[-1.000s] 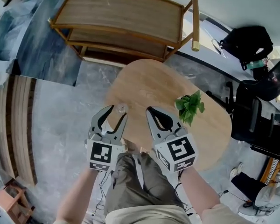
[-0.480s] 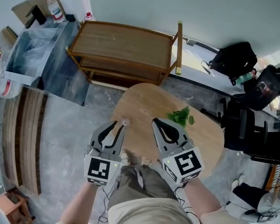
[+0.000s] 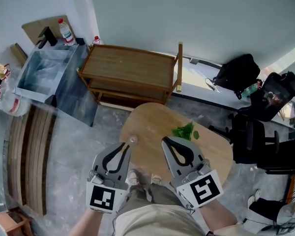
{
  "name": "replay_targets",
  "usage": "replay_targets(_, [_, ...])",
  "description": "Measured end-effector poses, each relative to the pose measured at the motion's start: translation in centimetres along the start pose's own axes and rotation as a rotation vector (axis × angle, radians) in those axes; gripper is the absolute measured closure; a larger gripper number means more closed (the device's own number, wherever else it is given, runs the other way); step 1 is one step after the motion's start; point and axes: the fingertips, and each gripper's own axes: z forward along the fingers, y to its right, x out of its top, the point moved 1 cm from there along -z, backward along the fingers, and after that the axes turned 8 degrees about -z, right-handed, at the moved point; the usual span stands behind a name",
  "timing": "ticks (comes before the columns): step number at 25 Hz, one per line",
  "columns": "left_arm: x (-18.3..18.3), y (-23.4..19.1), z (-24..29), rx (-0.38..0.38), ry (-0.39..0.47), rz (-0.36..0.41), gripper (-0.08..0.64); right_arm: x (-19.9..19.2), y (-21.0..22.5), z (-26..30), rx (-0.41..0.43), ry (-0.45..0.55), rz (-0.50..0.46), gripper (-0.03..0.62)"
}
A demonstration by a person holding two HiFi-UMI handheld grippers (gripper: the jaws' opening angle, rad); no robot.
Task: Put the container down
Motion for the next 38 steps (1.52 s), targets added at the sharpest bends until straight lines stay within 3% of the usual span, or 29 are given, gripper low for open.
replay_targets(6, [3.4,1.8,-3.4,-0.005,0.020,0.002,0.538,4.6,-1.2,-3.2,-0.005,0.086,-0.001,0.595])
replay_targets(16, [7.2,4.0,-8.2,-0.037,0.038,0.034,0.546,8.8,-2.7,-7.8,-0.012,0.132,-0.025,0.595])
replay_targets(38, [9.0,4.8,-10.2,-0.061,0.067,0.064,0.546,10.8,-3.3,-9.4,-0.040,0.144,-0.065,0.595])
